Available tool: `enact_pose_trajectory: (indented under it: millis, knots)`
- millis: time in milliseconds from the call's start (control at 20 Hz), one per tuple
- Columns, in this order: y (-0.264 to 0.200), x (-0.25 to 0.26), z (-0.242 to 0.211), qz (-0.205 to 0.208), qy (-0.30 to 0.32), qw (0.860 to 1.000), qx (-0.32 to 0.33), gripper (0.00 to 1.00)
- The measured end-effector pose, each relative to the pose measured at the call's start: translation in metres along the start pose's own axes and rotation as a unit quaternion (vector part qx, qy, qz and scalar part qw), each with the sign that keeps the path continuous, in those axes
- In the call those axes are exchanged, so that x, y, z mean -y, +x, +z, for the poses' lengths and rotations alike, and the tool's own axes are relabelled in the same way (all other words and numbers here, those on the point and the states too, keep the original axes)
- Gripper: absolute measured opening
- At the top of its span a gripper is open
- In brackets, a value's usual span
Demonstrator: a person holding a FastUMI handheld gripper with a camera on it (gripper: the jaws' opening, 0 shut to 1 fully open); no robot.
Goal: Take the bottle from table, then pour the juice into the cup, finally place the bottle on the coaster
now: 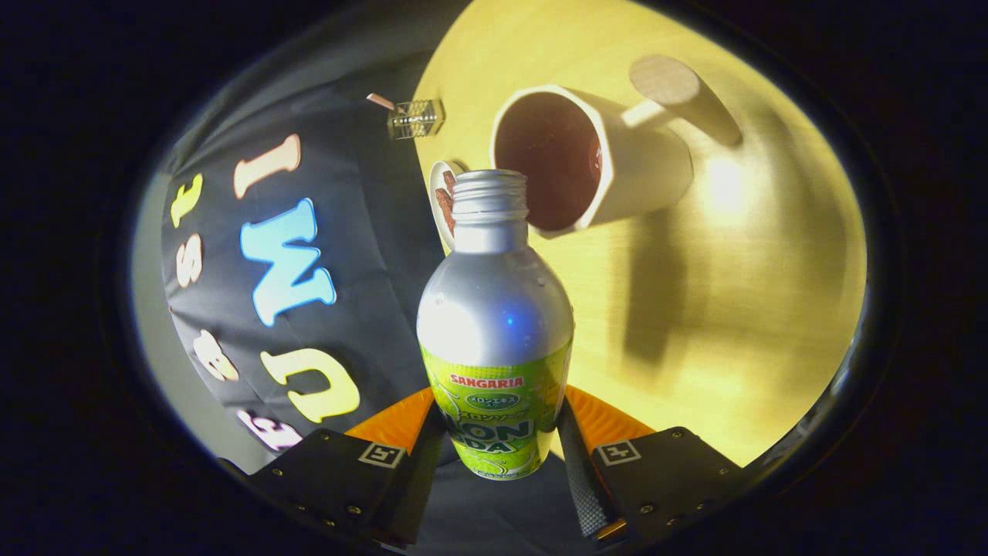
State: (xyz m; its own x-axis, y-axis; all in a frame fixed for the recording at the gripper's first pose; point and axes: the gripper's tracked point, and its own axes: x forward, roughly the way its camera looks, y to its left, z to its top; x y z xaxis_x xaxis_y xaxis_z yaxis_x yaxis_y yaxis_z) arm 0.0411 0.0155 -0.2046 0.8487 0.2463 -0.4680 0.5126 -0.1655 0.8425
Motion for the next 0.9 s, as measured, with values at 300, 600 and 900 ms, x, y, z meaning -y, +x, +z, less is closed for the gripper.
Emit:
enact_pose_trajectory:
  millis: [300, 600, 900]
  knots:
    - [0.007, 0.029, 0.016, -0.031, -0.135, 0.99, 0.029, 0.75]
    - [0.01, 0.043, 0.024, -0.05, -0.244, 0.967, 0.047, 0.75]
    - [0.017, 0.05, 0.031, -0.073, -0.327, 0.939, 0.076, 0.75]
